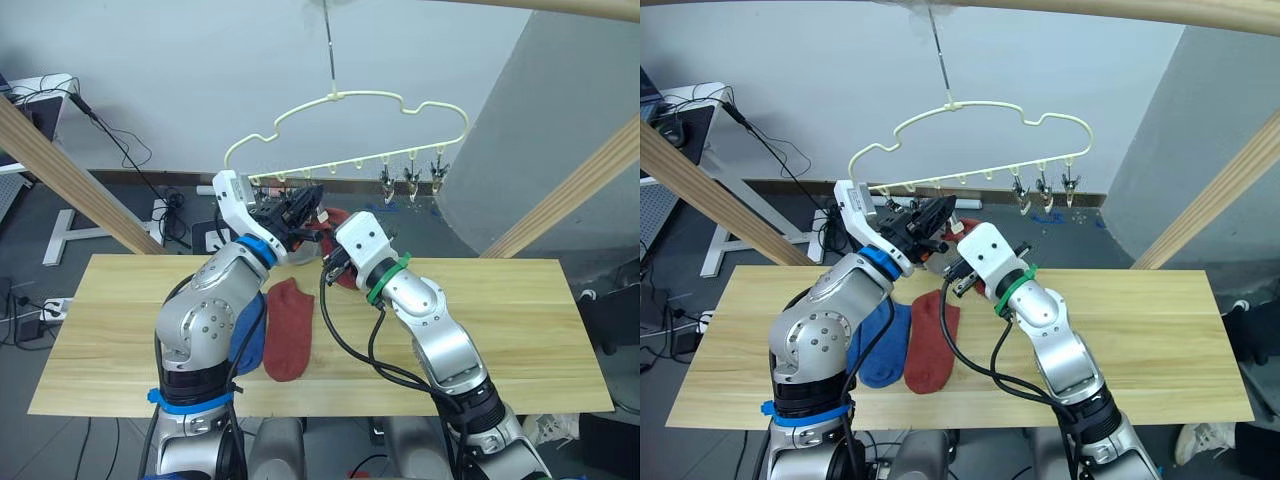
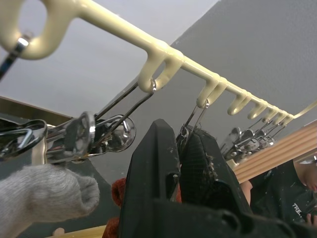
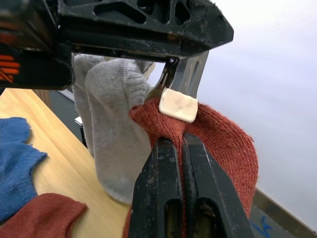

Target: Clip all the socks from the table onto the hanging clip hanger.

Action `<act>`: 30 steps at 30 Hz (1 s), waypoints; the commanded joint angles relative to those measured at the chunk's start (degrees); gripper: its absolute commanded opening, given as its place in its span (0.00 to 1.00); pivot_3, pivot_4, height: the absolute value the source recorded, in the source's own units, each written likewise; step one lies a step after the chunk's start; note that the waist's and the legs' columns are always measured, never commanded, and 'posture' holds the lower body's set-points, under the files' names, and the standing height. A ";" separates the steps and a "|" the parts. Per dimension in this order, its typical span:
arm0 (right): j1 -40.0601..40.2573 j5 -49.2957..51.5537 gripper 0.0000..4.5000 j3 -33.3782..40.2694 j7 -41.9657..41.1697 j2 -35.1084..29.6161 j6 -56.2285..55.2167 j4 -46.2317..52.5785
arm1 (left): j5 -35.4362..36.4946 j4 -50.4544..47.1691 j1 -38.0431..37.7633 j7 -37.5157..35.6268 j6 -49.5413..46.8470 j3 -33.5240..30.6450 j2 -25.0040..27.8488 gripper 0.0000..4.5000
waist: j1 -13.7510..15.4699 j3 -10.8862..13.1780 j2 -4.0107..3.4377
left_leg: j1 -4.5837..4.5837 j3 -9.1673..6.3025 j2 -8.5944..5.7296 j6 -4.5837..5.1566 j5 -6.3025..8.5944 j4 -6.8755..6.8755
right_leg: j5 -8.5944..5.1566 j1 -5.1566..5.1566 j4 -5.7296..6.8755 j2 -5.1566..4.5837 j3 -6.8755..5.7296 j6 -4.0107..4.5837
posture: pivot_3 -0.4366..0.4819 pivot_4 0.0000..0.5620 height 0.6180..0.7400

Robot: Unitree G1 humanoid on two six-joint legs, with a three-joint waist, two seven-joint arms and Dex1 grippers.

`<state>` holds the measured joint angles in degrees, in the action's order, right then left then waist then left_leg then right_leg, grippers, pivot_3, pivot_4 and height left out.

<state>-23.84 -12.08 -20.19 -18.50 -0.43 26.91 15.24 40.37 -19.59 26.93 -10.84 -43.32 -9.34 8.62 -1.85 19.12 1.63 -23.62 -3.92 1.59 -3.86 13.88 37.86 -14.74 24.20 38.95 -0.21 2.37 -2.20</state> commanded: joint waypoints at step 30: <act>3.95 2.73 0.53 -1.90 -5.38 -11.93 2.35 11.84 | -10.70 -5.72 -7.78 -11.68 12.45 9.42 9.81 0.60 | 0.06 0.00 0.00 | -0.25 -0.05 -0.01 -0.03 0.00 -0.08 | 0.09 0.21 -0.08 -0.01 -0.04 0.16 | 0.49 0.52 1.00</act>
<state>-20.64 -9.12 -23.36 -23.52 -11.85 29.43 22.08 31.35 -22.30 19.85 -19.87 -34.13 -1.22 17.67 -1.80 19.12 1.63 -23.87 -3.96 1.58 -3.89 13.88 37.78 -14.67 24.41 38.87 -0.22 2.33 -2.08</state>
